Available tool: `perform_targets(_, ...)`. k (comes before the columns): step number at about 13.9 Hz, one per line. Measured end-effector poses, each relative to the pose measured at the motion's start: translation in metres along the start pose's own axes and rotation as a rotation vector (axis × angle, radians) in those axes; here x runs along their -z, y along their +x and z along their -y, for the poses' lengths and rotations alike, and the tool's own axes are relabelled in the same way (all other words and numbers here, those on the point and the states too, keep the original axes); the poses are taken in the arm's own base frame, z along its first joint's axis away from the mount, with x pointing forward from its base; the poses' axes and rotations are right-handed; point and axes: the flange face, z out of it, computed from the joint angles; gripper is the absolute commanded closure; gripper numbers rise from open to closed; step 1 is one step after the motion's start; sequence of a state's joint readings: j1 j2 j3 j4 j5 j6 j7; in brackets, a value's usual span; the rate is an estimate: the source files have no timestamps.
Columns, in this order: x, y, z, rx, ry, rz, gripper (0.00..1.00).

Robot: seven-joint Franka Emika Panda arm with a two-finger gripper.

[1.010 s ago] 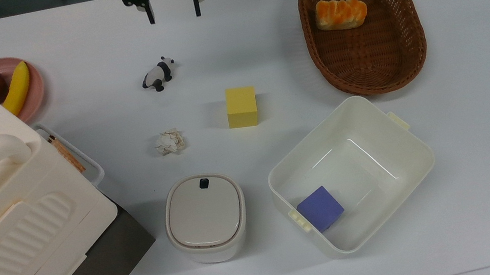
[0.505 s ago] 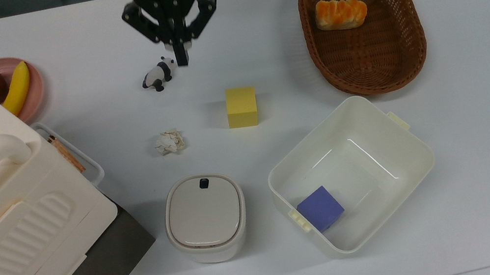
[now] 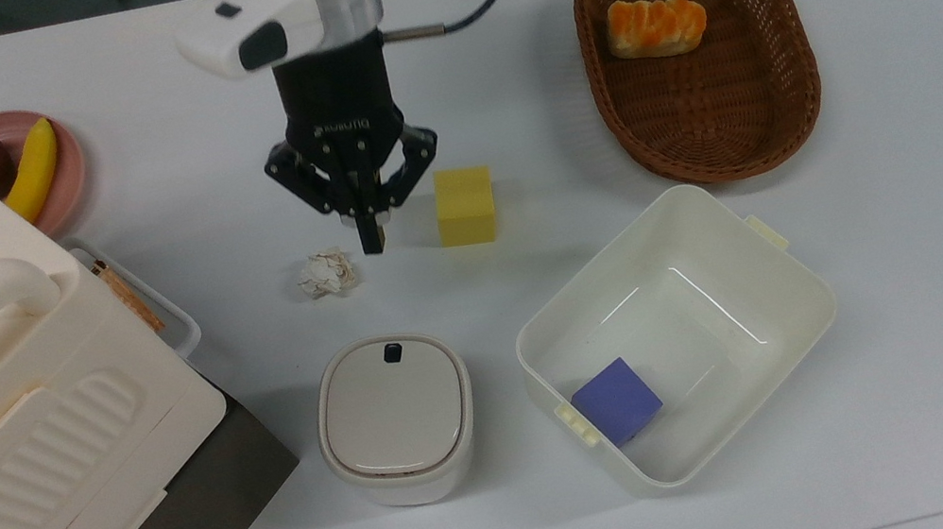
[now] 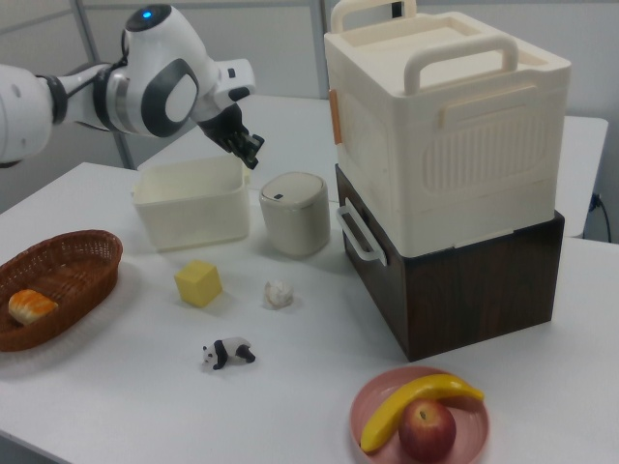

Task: Open the trash can
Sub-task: 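Move the gripper over the small cream trash can's lid, then lower the gripper and catch the lid's front edge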

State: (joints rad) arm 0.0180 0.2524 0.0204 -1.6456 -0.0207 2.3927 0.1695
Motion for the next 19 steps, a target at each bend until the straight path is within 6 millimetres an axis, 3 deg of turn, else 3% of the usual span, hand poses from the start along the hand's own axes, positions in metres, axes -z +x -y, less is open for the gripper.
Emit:
perform_targets(8, -0.052, 0.015, 0.002, 0.059, -0.044, -0.026, 1.0)
perform_targets(19, -0.091, 0.007, 0.003, 0.154, -0.107, -0.033, 1.0)
